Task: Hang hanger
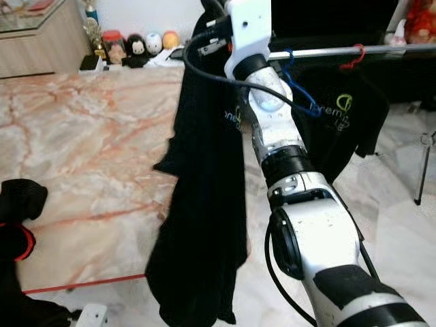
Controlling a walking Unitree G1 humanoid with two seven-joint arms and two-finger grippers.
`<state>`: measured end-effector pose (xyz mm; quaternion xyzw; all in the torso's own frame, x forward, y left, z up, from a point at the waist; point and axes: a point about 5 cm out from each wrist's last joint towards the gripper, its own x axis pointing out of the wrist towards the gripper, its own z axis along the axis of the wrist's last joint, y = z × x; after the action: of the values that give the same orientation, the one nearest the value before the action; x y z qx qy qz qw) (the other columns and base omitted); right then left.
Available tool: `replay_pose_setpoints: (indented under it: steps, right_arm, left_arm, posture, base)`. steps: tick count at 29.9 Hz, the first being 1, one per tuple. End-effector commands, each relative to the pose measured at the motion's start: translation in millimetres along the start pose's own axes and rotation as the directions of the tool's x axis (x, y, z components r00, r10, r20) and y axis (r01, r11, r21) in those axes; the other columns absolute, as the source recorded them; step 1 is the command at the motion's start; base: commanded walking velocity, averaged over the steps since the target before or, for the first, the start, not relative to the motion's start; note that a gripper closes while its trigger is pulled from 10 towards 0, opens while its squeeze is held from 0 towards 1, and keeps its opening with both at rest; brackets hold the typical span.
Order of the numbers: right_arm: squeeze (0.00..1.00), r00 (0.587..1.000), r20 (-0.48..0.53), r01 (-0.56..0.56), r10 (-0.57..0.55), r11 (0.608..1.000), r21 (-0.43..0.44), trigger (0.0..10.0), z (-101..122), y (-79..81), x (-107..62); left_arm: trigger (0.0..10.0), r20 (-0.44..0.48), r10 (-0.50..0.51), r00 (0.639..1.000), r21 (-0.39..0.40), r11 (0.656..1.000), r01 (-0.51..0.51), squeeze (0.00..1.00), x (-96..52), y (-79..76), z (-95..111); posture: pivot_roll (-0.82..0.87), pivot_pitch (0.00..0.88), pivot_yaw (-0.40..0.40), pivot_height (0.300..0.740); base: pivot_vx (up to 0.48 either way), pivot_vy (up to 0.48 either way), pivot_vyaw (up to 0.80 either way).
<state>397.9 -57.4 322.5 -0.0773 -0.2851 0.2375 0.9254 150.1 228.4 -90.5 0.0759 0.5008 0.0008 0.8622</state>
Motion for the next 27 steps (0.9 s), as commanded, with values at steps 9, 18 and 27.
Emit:
replay_pose_setpoints:
  steps: [9,18,27]
  right_arm:
    - [0.00,0.964,-0.189,-0.193,0.189,0.981,-0.003,10.0,-42.0,17.9,-27.7]
    - [0.00,0.935,-0.276,-0.205,0.221,0.975,0.085,10.0,-66.8,16.7,-73.5]
    - [0.00,0.872,-0.422,-0.202,0.247,0.968,0.148,10.0,-82.3,13.5,-136.1]
  left_arm:
    - [10.0,-0.012,-0.003,1.000,-0.001,1.000,0.003,0.00,0.0,-3.6,-3.3]
    - [10.0,-0.026,-0.020,0.999,-0.001,1.000,0.020,0.00,0.5,-16.1,-7.8]
    - [10.0,-0.035,-0.025,0.999,0.004,1.000,0.026,0.00,-0.6,-13.9,-12.0]
  posture:
    - [-0.07,0.048,0.007,0.740]
    - [-0.09,0.062,0.009,0.740]
    - [-0.10,0.069,0.006,0.740]
  base:
    - [0.090,0.000,0.00]
    - [0.000,0.000,0.00]
    - [0.000,0.000,0.00]
